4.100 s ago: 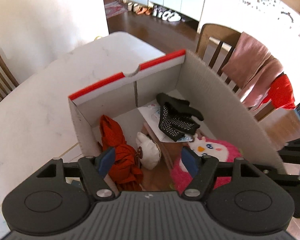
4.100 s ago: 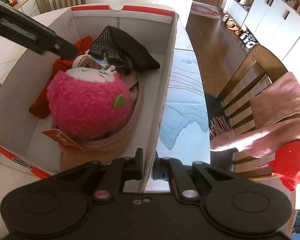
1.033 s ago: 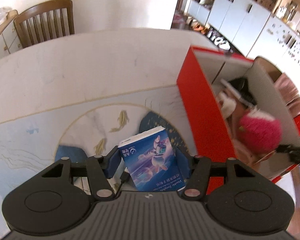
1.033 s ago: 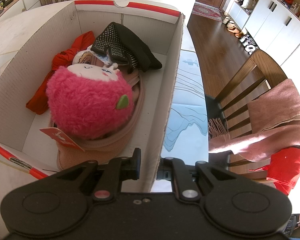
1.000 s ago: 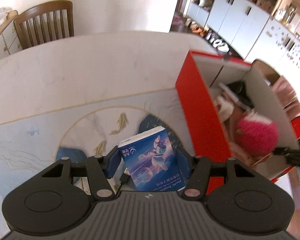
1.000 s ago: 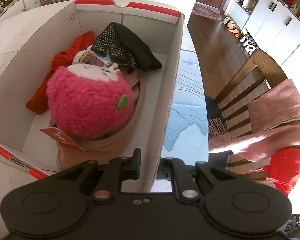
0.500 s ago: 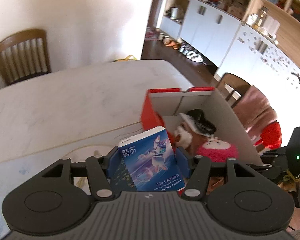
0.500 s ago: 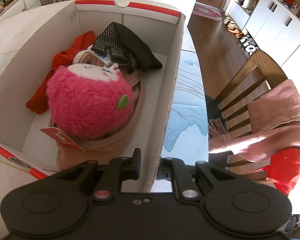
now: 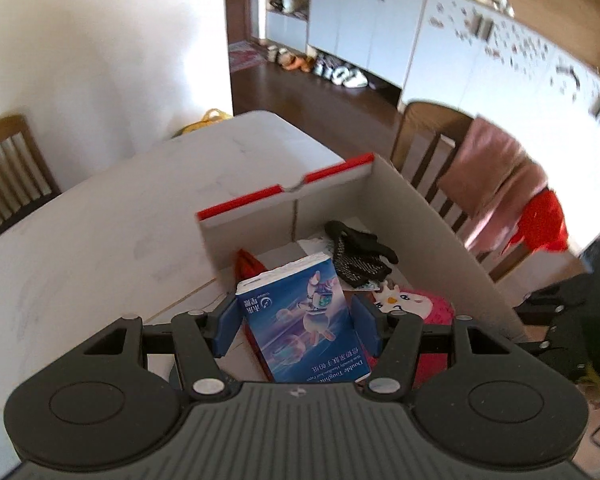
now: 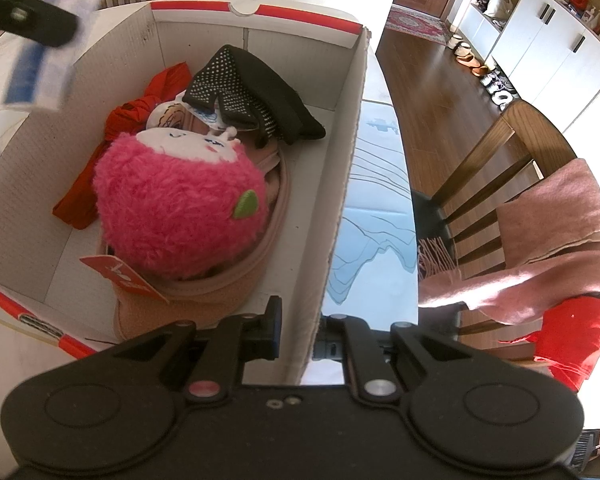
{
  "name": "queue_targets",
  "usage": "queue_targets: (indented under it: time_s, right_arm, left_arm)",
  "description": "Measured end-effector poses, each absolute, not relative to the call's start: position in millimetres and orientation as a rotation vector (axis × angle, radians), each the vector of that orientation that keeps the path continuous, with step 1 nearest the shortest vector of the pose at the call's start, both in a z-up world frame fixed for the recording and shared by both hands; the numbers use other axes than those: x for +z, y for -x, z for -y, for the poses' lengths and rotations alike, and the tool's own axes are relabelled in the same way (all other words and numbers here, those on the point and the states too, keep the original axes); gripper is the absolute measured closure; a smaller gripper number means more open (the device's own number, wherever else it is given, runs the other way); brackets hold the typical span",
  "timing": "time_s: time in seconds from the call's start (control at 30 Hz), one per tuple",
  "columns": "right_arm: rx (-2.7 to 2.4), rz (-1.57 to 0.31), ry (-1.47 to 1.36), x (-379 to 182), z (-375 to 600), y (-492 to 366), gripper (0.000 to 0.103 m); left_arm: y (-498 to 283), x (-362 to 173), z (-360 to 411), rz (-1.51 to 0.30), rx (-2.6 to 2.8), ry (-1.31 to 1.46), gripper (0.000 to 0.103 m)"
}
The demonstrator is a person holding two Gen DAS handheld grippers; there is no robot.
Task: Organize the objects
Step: 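Carry the blue card box into the white box and open the left gripper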
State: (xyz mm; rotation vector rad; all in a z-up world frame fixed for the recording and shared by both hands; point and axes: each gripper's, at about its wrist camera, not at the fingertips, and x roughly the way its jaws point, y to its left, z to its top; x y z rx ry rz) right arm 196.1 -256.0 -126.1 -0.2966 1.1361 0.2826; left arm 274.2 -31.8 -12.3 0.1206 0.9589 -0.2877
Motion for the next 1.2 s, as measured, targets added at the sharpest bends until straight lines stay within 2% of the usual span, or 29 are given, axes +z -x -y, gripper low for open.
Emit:
queue_targets:
  time_s: [0.33, 0.87, 0.97, 1.2]
  right_arm:
    - [0.288, -1.136, 0.288, -127.5, 256.1, -197.3, 0.092]
    - [0.288, -1.136, 0.281, -127.9, 255.4, -198.5, 0.092]
    - [0.287, -1.136, 0.28, -127.9, 255.3, -198.6, 0.092]
    - [0.287, -1.137, 0.28, -128.2, 255.6, -198.6, 0.092]
  left_arm:
    - [-297.4, -59.1, 64.6, -1.044, -0.271, -0.257, 0.044]
    - [-317.1, -85.7, 83.5, -1.095, -0.256, -0.325, 0.044]
    - [-314.6, -83.1, 82.8, -1.082, -0.262, -0.313, 0.033]
    - [-305.9, -72.0, 73.6, -1.065, -0.275, -0.256, 0.033]
